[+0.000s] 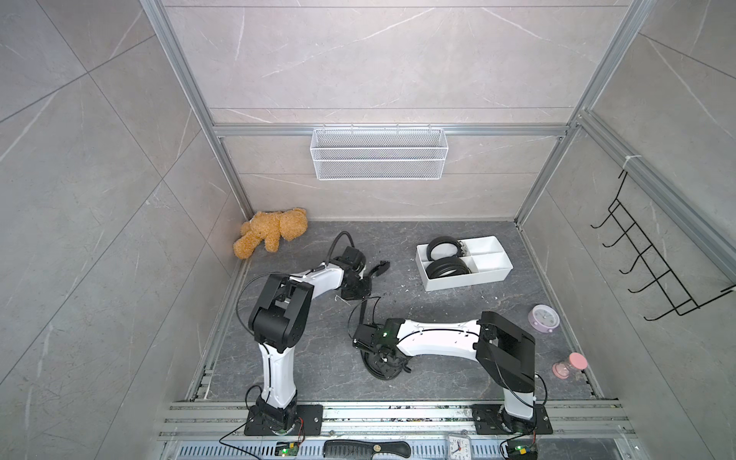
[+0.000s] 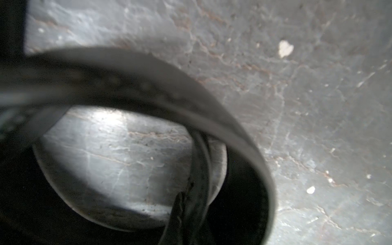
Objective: Place the belts into the storage roll
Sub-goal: Roll the belt at the center of the board.
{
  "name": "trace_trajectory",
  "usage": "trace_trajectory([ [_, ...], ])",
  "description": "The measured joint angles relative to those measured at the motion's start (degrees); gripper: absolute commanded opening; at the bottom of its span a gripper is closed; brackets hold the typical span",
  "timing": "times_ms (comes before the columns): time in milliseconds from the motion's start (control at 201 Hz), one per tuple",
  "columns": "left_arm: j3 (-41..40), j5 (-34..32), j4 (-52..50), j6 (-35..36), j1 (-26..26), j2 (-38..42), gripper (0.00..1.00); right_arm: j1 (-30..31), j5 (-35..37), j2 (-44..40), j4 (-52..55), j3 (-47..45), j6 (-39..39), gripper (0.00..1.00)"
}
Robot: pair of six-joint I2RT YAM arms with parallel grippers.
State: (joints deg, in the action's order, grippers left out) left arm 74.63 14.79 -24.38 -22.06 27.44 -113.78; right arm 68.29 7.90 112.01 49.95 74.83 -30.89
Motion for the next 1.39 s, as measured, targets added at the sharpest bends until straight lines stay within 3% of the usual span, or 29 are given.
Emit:
trace_trajectory([
  [50,2.4,0.3,-1.3,1.0,1.4,-1.5,0.42,0.0,-0.1,0.2,0.0,0.2,0.0,0.0],
  [129,4.0,0.3,-1.8,1.6,3.2,-1.9,0.63,0.0,-0.2,0.3,0.0,0.4,0.0,0.0],
  [239,1.5,0.4,-0.8,0.9,2.6,0.2,0.73,0.1,-0.4,0.5,-0.1,0.9,0.0,0.0],
  [388,-7.0,0.4,-0.2,-0.9,-2.6,8.0,0.8,0.2,-0.4,0.6,-0.3,1.0,-0.2,0.0],
  [533,-10.6,0.3,0.6,-2.4,-7.3,16.4,0.81,0.2,-0.4,0.8,-0.2,1.2,-0.5,0.02],
  [761,-15.1,-2.3,-0.7,-4.9,-11.9,31.6,0.8,0.6,-1.3,1.7,-1.6,3.0,-1.4,0.34],
  [926,-25.7,-2.3,-5.5,-8.5,-11.8,43.4,0.79,0.7,-1.7,1.7,-2.1,3.2,-1.8,0.42],
  [1015,-32.4,-1.8,-8.3,-11.6,-9.7,48.3,0.79,0.7,-1.8,1.6,-2.0,3.2,-2.2,0.45],
  [1130,-37.8,-0.8,-10.5,-15.4,-2.8,51.5,0.81,0.8,-2.1,0.6,-1.3,3.3,-2.6,0.47],
  [1269,-38.0,-0.9,-10.1,-16.7,5.8,51.7,0.81,0.7,-2.9,-2.9,-0.2,3.3,-3.0,0.49],
  [1394,-36.7,-2.3,-10.3,-16.3,9.8,50.1,0.78,0.8,-4.1,-7.1,0.3,3.3,-3.6,0.5],
])
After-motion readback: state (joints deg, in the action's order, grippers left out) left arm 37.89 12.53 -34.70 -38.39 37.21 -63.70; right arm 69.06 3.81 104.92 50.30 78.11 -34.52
